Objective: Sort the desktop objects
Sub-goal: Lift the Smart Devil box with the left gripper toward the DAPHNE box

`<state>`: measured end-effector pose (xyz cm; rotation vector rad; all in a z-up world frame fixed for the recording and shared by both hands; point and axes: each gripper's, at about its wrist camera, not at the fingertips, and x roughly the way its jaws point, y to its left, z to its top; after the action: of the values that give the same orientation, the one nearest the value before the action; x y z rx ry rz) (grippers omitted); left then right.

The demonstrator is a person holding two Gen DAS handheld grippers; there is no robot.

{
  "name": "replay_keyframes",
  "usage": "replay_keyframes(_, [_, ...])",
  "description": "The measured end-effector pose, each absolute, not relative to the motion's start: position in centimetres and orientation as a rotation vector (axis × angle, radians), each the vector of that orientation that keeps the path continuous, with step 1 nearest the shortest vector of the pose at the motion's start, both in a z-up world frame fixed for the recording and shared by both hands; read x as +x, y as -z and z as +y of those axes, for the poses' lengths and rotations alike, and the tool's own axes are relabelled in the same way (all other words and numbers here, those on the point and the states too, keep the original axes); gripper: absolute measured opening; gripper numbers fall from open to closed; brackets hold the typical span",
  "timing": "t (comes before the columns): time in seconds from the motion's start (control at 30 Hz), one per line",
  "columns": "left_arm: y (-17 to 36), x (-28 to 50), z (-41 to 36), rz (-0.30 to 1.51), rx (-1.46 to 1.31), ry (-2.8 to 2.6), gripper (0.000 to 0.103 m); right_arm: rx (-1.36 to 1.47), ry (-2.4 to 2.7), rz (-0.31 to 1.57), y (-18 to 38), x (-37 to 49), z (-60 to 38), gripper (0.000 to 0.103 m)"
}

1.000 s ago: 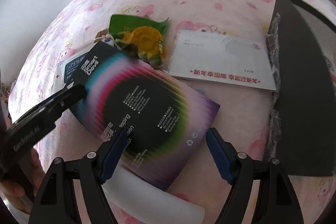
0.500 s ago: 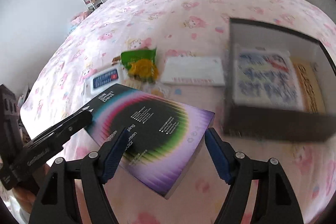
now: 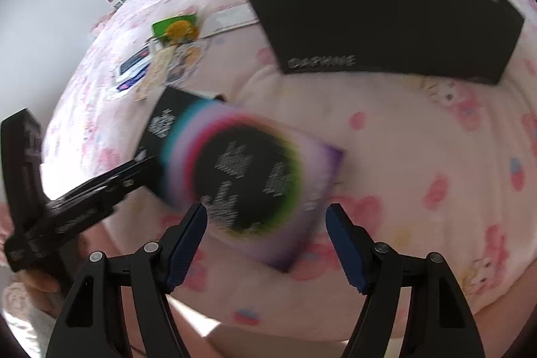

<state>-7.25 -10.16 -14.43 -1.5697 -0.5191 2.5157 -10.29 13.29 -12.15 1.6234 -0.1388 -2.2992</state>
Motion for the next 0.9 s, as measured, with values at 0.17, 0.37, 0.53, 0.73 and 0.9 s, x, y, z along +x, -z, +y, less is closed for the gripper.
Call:
replay_keyframes(0.17, [14.6,-5.8,-10.9,-0.559,-1.617,-2.503,0.052,1.633,2.347,-0.048,12.7,-11.6,14.2,0.071])
replay_keyframes(0.37, [16.5,-5.2,-9.3,-0.571,-1.645,-2.374,0.052,1.611,2.343,-0.079,13.8,-15.3,14.7,0.071])
replay_keyframes(0.53, [16.9,-6.5,-7.8,-0.582,-1.616,-2.328,0.052,1.627,2.282,-0.043,15.2,-17.2,13.6,0.071])
replay_keyframes(0.73, [16.7,-7.9,-7.3,-0.62,-1.582,-2.367,0.053,1.661,2.14,-0.143,16.2,-16.1,13.2,0.073])
replay_keyframes(0.9, [15.6,-8.7,-7.9,-0.679,-1.509,-2.441,0.053,1.692,2.048,-0.189,16.6,-14.7,13.3,0.073])
